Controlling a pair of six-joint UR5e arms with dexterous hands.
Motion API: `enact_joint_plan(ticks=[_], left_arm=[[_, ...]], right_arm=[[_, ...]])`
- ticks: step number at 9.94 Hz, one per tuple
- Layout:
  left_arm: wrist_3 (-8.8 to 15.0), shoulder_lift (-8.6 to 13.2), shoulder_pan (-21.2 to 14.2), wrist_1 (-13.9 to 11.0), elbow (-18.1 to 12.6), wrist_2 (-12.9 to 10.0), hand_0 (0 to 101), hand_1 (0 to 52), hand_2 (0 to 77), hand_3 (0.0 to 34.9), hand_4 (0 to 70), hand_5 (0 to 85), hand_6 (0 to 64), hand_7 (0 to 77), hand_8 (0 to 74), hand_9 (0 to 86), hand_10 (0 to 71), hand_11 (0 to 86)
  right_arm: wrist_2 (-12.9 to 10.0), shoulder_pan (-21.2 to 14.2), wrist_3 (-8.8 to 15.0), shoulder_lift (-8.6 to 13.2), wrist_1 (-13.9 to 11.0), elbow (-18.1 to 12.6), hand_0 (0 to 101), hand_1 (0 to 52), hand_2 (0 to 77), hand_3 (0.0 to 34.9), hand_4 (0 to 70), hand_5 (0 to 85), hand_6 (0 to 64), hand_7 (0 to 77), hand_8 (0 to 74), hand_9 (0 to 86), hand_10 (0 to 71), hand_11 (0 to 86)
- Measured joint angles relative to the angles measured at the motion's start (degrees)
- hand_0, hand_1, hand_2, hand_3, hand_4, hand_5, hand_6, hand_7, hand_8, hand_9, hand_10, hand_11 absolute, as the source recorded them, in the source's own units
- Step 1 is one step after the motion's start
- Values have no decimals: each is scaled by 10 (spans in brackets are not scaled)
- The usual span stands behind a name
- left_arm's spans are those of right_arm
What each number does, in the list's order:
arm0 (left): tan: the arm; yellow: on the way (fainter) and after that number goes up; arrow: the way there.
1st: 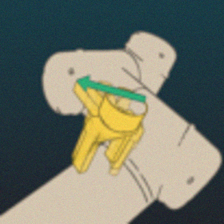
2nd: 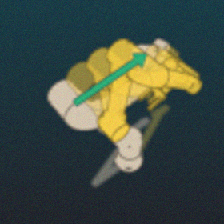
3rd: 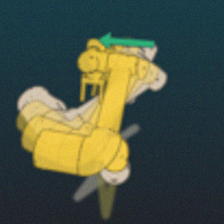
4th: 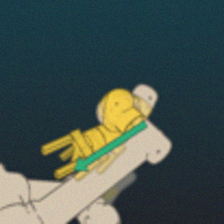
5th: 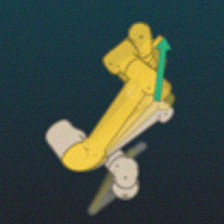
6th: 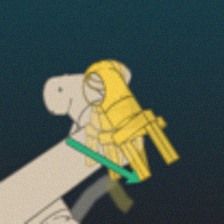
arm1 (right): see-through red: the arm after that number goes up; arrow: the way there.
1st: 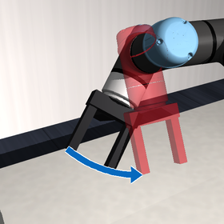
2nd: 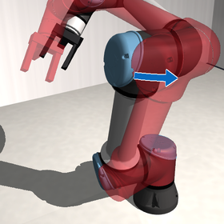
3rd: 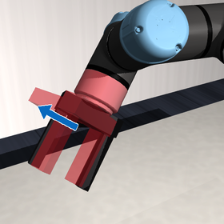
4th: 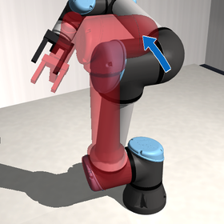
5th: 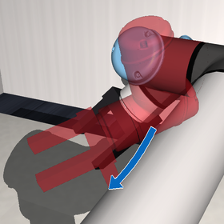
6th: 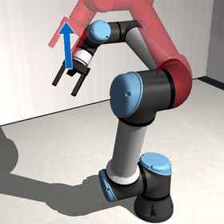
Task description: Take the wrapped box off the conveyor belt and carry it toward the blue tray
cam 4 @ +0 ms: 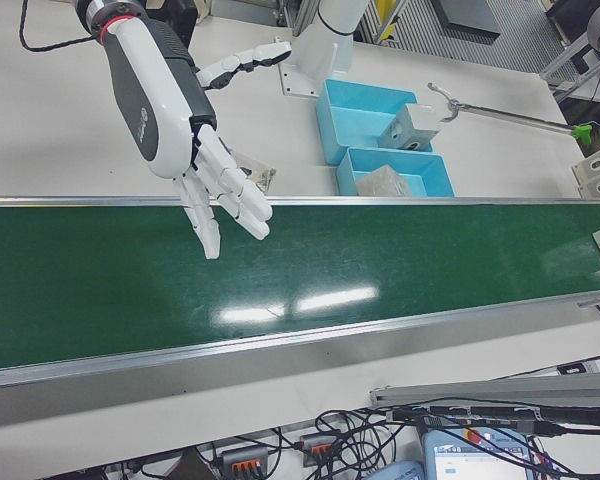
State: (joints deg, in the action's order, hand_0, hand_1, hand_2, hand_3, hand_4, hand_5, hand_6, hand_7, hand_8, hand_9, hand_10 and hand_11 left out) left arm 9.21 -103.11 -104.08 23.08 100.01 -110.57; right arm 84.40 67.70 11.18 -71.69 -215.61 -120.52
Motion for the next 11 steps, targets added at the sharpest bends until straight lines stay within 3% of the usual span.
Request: enact_joint_plan(ticks=[1, 5, 6, 11], left_arm=[[0, 0, 0, 0, 0, 0, 0, 0, 5, 0, 0, 5, 0, 5, 5, 5, 0, 0], [0, 0, 0, 0, 0, 0, 0, 0, 5, 0, 0, 5, 0, 5, 5, 5, 0, 0], [0, 0, 0, 0, 0, 0, 0, 0, 11, 0, 0, 5, 0, 5, 0, 5, 0, 0], [0, 0, 0, 0, 0, 0, 0, 0, 5, 0, 0, 5, 0, 5, 5, 0, 5, 0]], right_arm=[[0, 3, -5, 9, 2, 12, 300, 60, 82, 304, 0, 27, 0, 55, 0, 16, 60, 93], [-4, 6, -10, 49, 5, 45, 302, 65, 93, 301, 5, 55, 0, 55, 11, 49, 60, 93], [-6, 7, -10, 51, 5, 47, 302, 65, 93, 303, 5, 55, 0, 55, 27, 65, 33, 49], [-9, 9, -14, 45, 5, 43, 293, 60, 93, 304, 16, 104, 0, 87, 27, 65, 44, 60]])
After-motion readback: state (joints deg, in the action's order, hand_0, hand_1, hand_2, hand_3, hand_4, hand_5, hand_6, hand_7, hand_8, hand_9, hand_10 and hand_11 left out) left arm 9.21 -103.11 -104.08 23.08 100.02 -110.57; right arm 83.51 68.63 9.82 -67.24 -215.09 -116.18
